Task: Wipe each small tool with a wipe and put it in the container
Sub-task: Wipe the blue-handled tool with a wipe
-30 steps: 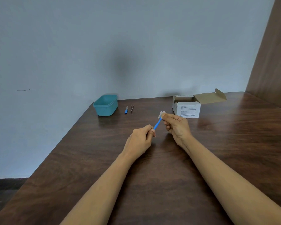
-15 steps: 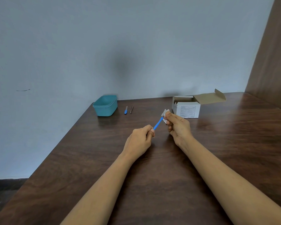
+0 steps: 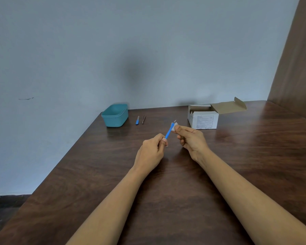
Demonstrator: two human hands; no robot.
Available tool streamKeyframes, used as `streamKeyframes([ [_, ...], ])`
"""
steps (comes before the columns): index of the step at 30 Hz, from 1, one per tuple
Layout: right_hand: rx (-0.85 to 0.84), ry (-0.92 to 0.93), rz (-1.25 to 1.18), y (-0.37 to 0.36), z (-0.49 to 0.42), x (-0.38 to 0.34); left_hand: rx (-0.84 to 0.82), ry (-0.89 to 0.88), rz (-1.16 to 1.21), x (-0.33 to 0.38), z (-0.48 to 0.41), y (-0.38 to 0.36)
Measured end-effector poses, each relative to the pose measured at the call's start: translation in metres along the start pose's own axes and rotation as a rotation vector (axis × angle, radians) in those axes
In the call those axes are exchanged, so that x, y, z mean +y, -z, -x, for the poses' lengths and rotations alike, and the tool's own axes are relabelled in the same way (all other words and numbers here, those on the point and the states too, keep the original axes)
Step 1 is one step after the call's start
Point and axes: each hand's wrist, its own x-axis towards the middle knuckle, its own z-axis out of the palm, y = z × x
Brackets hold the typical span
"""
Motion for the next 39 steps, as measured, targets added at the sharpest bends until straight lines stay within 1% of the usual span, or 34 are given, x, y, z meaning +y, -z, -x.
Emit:
streamKeyframes([
  [4, -0.044, -0.007, 0.009, 0.001, 0.0, -0.001, -0.003, 0.002, -0.005, -0.001, 0.0, -0.001],
  [13, -0.055, -0.017, 0.006, 0.0, -0.002, 0.0, 0.018, 0.023, 0.008, -0.003, -0.001, -0.002],
  [18, -0.068, -0.016, 0.052, 0.0, -0.002, 0.001, 0.036, 0.031, -0.005, -0.005, -0.002, -0.002],
  [22, -0.086, -0.014, 0.095, 0.0, 0.0, 0.0, 0.02, 0.013, -0.021, -0.003, -0.001, -0.001],
  [32, -0.04, 0.004, 0.017, -0.002, 0.001, -0.001, -0.045, -0.02, 0.011, -0.001, -0.001, 0.0],
  [34, -0.061, -0.002, -0.012, -0.003, 0.002, -0.001, -0.062, -0.033, 0.026, 0.0, 0.0, 0.0],
  [36, -0.119, 0.007, -0.028, -0.006, 0.003, 0.0, -0.082, -0.039, 0.034, 0.001, -0.001, 0.0],
  [39, -0.195, 0.07, 0.0, -0.009, 0.006, 0.0, -0.091, -0.056, 0.033, 0.003, -0.001, 0.001],
])
